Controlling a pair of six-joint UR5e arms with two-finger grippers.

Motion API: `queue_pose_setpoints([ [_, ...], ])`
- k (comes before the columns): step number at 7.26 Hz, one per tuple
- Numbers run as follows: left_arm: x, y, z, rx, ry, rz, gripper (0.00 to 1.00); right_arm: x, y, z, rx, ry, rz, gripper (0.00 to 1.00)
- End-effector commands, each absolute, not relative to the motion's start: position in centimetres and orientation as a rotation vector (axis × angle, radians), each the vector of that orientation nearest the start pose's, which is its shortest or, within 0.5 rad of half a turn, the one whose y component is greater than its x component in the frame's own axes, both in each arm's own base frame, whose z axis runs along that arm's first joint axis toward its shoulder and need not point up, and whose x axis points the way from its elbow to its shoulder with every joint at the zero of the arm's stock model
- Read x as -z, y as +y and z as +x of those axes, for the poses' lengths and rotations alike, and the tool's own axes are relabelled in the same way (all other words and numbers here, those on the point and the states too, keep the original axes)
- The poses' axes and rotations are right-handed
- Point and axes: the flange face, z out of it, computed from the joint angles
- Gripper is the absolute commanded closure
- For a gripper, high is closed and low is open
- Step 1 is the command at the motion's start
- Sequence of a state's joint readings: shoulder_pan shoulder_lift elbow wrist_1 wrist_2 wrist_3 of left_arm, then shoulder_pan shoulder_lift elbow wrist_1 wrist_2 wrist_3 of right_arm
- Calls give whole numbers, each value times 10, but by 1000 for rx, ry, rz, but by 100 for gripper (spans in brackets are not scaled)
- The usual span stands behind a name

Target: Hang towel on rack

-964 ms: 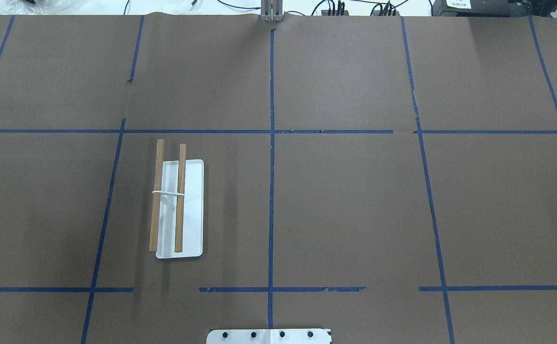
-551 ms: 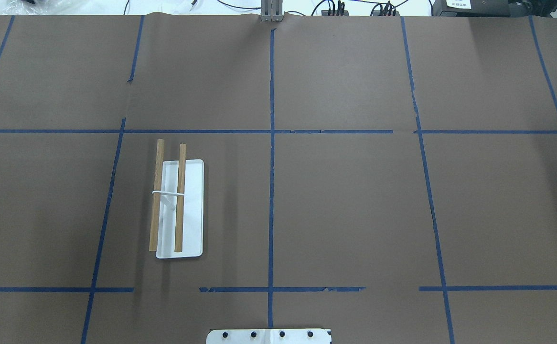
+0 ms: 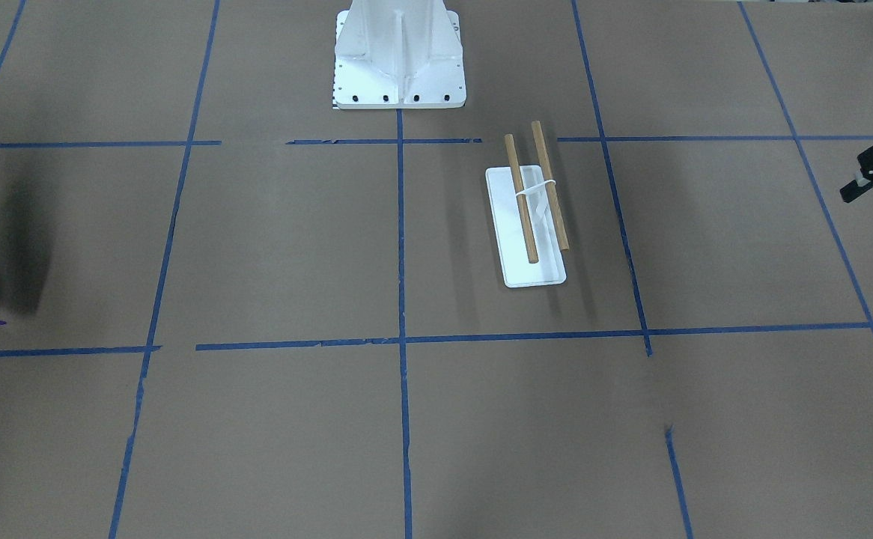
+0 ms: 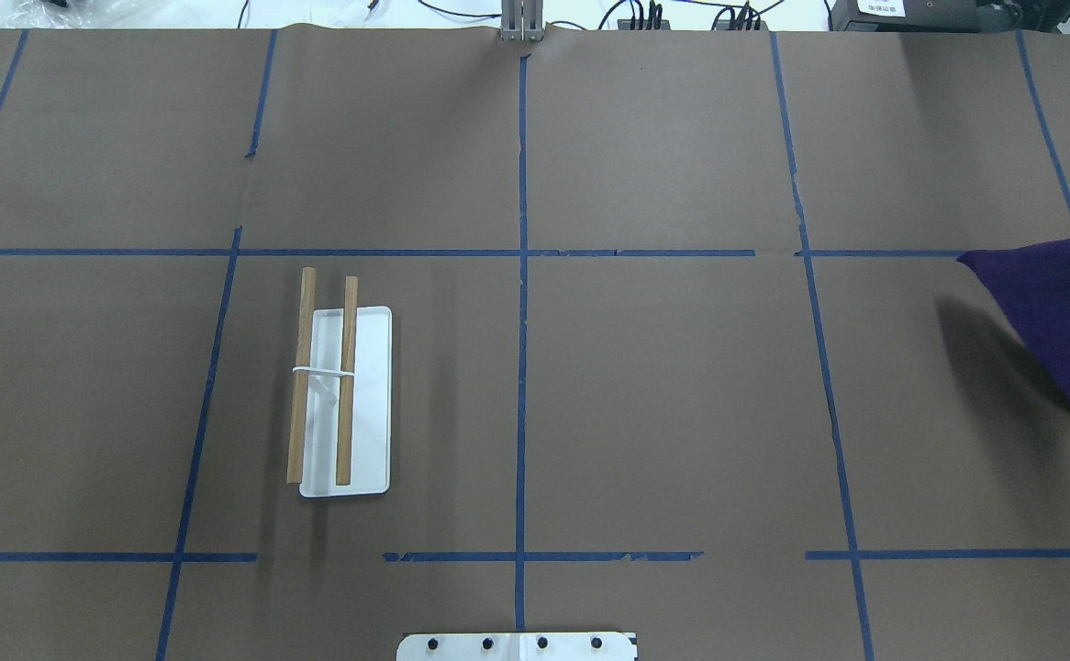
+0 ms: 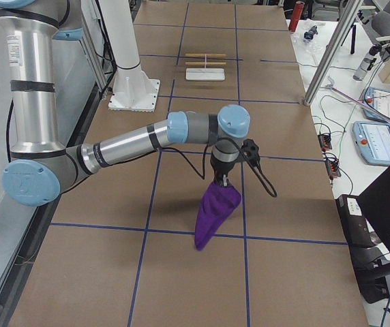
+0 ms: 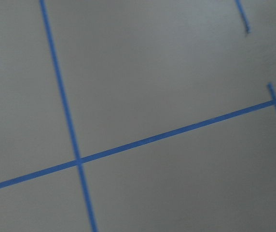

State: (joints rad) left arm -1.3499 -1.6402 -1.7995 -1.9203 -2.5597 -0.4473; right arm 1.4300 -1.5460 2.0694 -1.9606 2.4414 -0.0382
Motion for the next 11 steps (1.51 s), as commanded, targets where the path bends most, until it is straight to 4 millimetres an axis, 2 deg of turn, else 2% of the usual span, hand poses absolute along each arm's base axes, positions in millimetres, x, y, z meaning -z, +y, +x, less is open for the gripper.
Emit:
queue_pose_setpoints([
  [1, -364, -513, 171, 51, 1293, 94, 0, -314, -459, -92, 162, -971, 71, 100],
  [2, -301, -521, 223, 98, 1350, -6, 3, -256, -460, -136, 122, -1006, 49, 100],
  [4, -228, -517, 290, 197, 1399, -157, 5, -178, -445, -213, 254, -1046, 89, 100],
  [5, -198, -502, 331, 251, 1412, -215, 3, -161, -437, -234, 240, -1056, 66, 100],
  [6, -168, -487, 372, 304, 1421, -288, 1, -135, -437, -257, 273, -1061, 91, 100],
  [7, -147, -477, 409, 389, 1406, -419, 1, -121, -437, -266, 277, -1072, 93, 100],
  [8, -124, -468, 429, 419, 1403, -494, 1, -112, -440, -276, 266, -1114, 122, 100],
  [9, -105, -473, 456, 482, 1388, -545, 5, -108, -443, -285, 248, -1167, 150, 100],
  [10, -92, -480, 474, 508, 1380, -560, 10, -103, -441, -286, 239, -1188, 157, 100],
  [11, -90, -482, 475, 519, 1386, -551, 10, -101, -440, -284, 241, -1192, 160, 100],
])
